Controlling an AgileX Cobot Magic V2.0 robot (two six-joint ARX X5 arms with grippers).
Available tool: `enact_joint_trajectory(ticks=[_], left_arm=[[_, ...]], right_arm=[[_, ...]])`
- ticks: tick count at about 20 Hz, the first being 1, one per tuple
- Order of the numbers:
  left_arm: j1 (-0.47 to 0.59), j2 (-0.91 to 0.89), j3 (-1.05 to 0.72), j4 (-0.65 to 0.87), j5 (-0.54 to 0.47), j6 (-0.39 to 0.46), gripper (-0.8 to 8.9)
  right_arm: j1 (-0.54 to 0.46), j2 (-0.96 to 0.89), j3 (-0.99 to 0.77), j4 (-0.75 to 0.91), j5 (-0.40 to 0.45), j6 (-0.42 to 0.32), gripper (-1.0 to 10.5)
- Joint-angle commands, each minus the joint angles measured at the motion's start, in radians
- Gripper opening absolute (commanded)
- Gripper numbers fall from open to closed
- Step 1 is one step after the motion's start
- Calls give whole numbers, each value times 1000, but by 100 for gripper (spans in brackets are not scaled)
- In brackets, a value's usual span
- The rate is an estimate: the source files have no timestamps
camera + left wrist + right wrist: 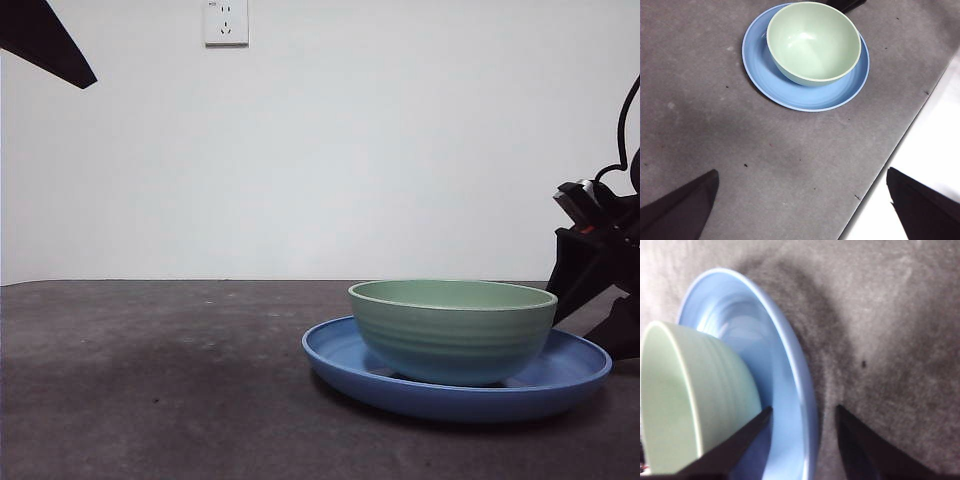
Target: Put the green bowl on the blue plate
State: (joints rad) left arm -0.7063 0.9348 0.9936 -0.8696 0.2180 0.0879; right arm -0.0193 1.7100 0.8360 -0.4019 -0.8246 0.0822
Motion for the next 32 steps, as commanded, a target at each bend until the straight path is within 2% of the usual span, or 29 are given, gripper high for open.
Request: enact_joint_trajectory(ticks=[1,3,6,12,16,20,24,32], left_arm=[[-7,4,15,14,7,1,778],[-7,4,15,14,7,1,778],[-7,4,15,14,7,1,778],[-7,4,15,18,7,1,778],[-7,4,15,19,7,1,778],[-7,4,15,27,7,1,778],[-7,4,15,27,7,1,778],[-7,4,15,27,7,-2,778]], right_arm=[[3,16,11,9,21,-12,73],[3,16,11,9,21,-13,16],[4,16,11,9,13,-7,16],[24,16,90,-36,15,70,15],[131,16,210,-97,105,108,15],[267,16,296,-90,185,206,15],[364,17,301,-53,296,225,15],[411,93,300,-19,304,270,15]])
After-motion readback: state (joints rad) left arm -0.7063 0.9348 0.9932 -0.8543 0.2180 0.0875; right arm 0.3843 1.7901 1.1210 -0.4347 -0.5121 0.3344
